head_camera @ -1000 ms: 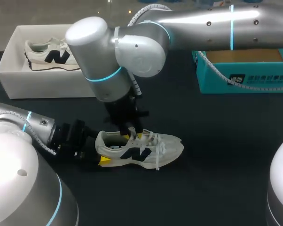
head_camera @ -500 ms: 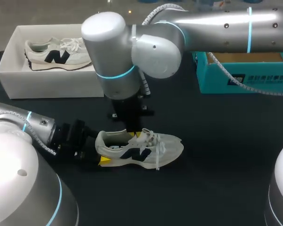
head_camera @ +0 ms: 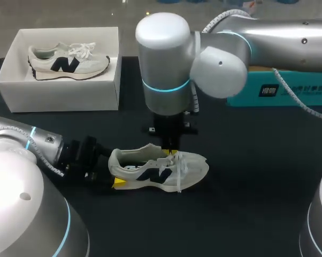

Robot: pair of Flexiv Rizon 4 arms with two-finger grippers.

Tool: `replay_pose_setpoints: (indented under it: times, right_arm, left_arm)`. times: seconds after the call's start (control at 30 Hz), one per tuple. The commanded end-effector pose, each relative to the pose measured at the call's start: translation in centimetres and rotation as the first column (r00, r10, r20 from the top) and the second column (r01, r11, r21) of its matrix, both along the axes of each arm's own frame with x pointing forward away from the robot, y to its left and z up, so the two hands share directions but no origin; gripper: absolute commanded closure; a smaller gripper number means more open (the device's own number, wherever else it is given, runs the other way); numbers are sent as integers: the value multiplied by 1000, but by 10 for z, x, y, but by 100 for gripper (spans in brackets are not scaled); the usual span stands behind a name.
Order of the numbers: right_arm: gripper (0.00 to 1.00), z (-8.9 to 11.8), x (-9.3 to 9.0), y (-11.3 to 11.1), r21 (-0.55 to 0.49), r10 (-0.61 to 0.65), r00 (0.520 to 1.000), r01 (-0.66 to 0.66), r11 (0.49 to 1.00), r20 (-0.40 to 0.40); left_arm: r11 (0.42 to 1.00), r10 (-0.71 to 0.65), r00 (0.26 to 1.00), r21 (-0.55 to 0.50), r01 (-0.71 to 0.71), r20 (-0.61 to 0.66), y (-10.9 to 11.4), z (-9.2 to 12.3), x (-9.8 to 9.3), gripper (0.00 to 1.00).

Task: Take the shoe out of the shoebox, open the shoe tongue, remove and reinsert the insole, then place the shoe into the shoebox

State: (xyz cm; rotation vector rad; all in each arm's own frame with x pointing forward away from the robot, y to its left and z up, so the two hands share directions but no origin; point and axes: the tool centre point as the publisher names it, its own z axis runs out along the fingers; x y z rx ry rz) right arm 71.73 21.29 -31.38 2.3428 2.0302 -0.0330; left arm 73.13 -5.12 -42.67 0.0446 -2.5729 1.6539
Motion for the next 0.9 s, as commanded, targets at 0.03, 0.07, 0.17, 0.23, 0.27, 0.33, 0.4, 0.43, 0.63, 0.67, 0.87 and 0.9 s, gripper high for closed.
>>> replay_pose_setpoints:
  times: [0.03, 0.07, 0.17, 0.23, 0.27, 0.33, 0.4, 0.43, 0.63, 0.67, 0.87, 0.9]
  right_arm:
    - [100, 0, -7, -12, 54, -197, 979, 195, 979, 42]
    - [100, -1, -7, -14, 54, -203, 978, 200, 978, 43]
    - [100, -2, -8, -19, 54, -216, 975, 213, 975, 45]
    - [100, -3, -8, -24, 55, -230, 972, 227, 972, 45]
    - [100, -4, -9, -25, 58, -238, 970, 236, 970, 46]
    - [100, -7, -9, -29, 55, -247, 968, 244, 968, 42]
    - [100, -10, -9, -33, 57, -258, 965, 255, 965, 39]
    - [100, -11, -10, -35, 61, -263, 964, 261, 963, 37]
    - [100, -28, -12, -42, 45, -289, 957, 288, 956, 4]
    - [100, -31, -13, -44, 47, -292, 956, 292, 955, -1]
    - [100, -44, -15, -48, 54, -306, 952, 307, 950, -19]
    - [100, -45, -14, -48, 54, -307, 952, 308, 950, -21]
  left_arm:
    - [1000, 1, 1000, 2, -1, 0, -1, -2, 1, 100]
    - [1000, 1, 1000, 2, -1, 0, -1, -2, 1, 100]
    - [1000, 1, 1000, 2, -1, 0, -1, -2, 1, 100]
    - [1000, 1, 1000, 2, -1, 0, -1, -2, 1, 100]
    - [1000, 1, 1000, 2, -1, 0, -1, -2, 1, 100]
    - [1000, 1, 1000, 2, -1, 0, -1, -2, 1, 100]
    - [1000, 1, 1000, 2, -1, 0, -1, -2, 1, 100]
    - [1000, 1, 1000, 2, -1, 0, -1, -2, 1, 100]
    - [1000, 1, 1000, 2, -1, 0, -1, -2, 1, 100]
    - [1000, 1, 1000, 2, -1, 0, -1, -2, 1, 100]
    - [1000, 1, 1000, 2, -1, 0, -1, -2, 1, 100]
    - [1000, 1, 1000, 2, -1, 0, -1, -2, 1, 100]
